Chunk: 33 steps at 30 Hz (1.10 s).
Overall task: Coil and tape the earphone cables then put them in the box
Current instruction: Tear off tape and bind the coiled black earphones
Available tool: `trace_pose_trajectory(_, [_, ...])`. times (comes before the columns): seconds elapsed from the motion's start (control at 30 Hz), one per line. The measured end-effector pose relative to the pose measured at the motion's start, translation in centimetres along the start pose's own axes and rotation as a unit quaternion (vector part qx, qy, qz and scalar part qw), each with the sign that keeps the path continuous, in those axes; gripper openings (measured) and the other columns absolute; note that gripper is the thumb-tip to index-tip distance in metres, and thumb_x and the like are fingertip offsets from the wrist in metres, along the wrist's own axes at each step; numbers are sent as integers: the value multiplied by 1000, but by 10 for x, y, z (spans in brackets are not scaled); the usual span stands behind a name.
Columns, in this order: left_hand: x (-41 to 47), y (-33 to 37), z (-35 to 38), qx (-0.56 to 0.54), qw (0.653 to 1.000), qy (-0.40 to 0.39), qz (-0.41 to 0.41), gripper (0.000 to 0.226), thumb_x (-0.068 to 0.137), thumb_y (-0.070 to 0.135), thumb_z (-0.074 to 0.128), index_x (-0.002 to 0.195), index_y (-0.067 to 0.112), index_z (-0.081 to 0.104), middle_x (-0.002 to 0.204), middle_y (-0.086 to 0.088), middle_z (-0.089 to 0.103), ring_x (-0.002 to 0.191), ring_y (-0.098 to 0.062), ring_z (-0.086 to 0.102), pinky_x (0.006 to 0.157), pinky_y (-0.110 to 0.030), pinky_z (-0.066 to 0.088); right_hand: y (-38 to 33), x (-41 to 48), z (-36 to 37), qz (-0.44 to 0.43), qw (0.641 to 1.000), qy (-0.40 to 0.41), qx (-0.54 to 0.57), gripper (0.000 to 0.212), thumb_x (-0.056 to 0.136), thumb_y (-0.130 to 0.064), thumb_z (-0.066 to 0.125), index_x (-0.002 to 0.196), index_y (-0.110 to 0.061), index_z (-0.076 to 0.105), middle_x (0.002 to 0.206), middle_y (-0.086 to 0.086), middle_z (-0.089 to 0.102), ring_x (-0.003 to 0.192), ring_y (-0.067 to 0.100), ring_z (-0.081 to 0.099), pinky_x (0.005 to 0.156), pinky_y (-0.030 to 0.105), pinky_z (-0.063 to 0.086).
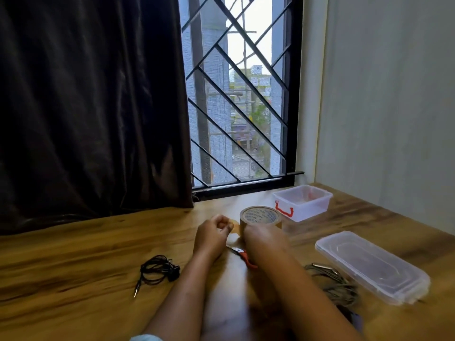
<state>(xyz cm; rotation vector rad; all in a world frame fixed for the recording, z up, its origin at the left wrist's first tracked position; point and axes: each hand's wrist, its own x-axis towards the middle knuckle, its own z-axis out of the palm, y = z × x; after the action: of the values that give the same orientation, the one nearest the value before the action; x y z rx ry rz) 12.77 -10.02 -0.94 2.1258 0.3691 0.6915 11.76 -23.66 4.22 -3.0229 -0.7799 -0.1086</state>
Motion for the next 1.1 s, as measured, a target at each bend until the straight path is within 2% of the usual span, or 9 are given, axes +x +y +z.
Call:
trace_pose_trajectory(0.1, [-9,1,-6,10,1000,27,-8,8,85,24,67,77,25,66,69,9,63,71,-11,59,60,-22,44,-6,-5,-2,1,1000,15,-26,34,96,-21,53,128,-10,53,129,11,56,114,25,57,77,32,46])
trace_pose_trajectory(0.3, [-33,5,-18,50,997,52,-37,8,84,25,68,89,21,72,87,2,72,82,-12,65,73,-27,53,-14,-14,-6,-24,997,49,-53,32,98,-11,43,128,-8,55,127,8,59,116,23,57,73,29,43])
trace_pose_trajectory(0.4, [-40,8,-21,51,996,49,-49,7,84,26,68,89,22,72,87,3,72,79,-10,64,67,-23,49,-17,-13,-2,-32,998,-3,-47,33,98,-11,42,128,-8,54,129,10,58,117,25,56,81,33,48])
trace_pose_trajectory(0.5, [-43,10,-22,59,996,47,-56,2,83,25,69,84,25,70,85,4,72,76,-8,63,62,-20,45,-6,-7,-1,-10,993,-116,19,36,98,-17,46,132,-6,49,130,12,54,120,30,52,98,38,43])
trace_pose_trajectory(0.6, [-41,9,-22,49,996,41,-57,4,82,22,69,84,26,69,82,6,71,75,-6,63,61,-21,48,9,1,0,-16,986,-155,53,35,98,-19,46,130,-4,49,103,8,52,105,25,49,106,38,39])
trace_pose_trajectory(0.7, [-38,7,-22,47,996,44,-58,6,78,23,72,78,28,68,77,8,70,73,-6,64,64,-26,54,15,2,-1,-17,990,-124,66,30,95,-18,50,123,-7,57,84,2,48,91,25,52,94,36,47])
trace_pose_trajectory(0.87, [-37,7,-23,59,996,43,-45,5,80,23,70,79,27,67,79,6,70,74,-7,63,61,-22,49,19,-4,-10,3,978,-191,88,31,94,-13,55,124,-5,53,86,8,55,67,19,54,74,30,50])
trace_pose_trajectory(0.97, [-37,9,-24,57,997,45,-40,7,82,25,69,78,29,65,78,6,70,74,-8,63,65,-27,53,19,-4,-13,22,966,-211,148,32,92,-12,57,124,-6,57,91,10,63,63,16,59,75,33,55])
trace_pose_trajectory(1.1, [-37,8,-23,77,995,52,-34,8,83,26,68,78,30,64,82,3,70,78,-12,64,67,-29,55,17,-9,-18,0,978,-157,135,29,84,-18,71,109,-14,59,106,10,60,97,25,65,90,35,54])
